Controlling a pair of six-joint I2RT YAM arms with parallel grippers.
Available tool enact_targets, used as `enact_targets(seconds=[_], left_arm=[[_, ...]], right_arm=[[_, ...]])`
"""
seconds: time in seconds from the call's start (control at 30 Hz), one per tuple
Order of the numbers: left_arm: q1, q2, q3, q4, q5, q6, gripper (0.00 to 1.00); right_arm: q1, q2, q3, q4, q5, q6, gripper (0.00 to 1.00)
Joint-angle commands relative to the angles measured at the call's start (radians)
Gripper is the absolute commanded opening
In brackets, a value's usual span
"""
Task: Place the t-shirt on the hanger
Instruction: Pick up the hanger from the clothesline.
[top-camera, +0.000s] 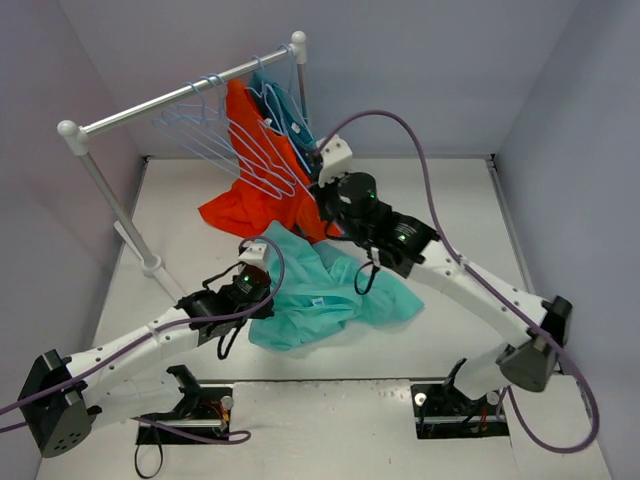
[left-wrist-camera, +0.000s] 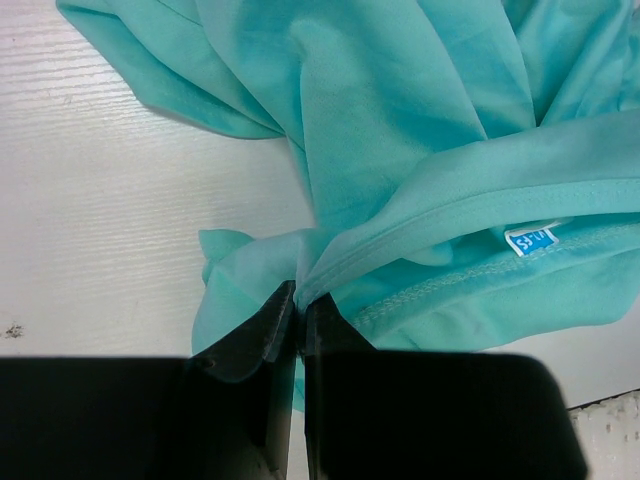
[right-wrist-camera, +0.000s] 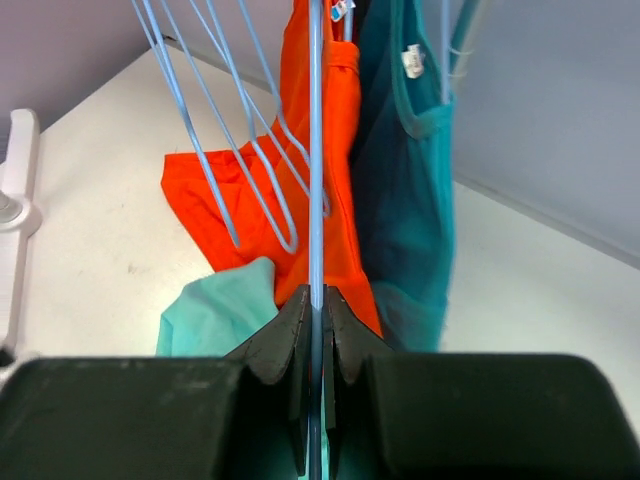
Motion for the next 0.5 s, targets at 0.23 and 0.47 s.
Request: enact_targets(seconds=[0.23, 0.47], left_arm=[[0.033, -0.007, 0.075, -0.014, -0.022, 0.04, 0.0], [0.109, -0.005, 0.151, -0.058, 0.021, 0.128, 0.0]], right_arm=[[0.01, -0.444, -0.282, 0.035, -0.039, 0.023, 0.0], [0.009, -0.632, -0.381, -0.128, -0.136, 0.073, 0.0]])
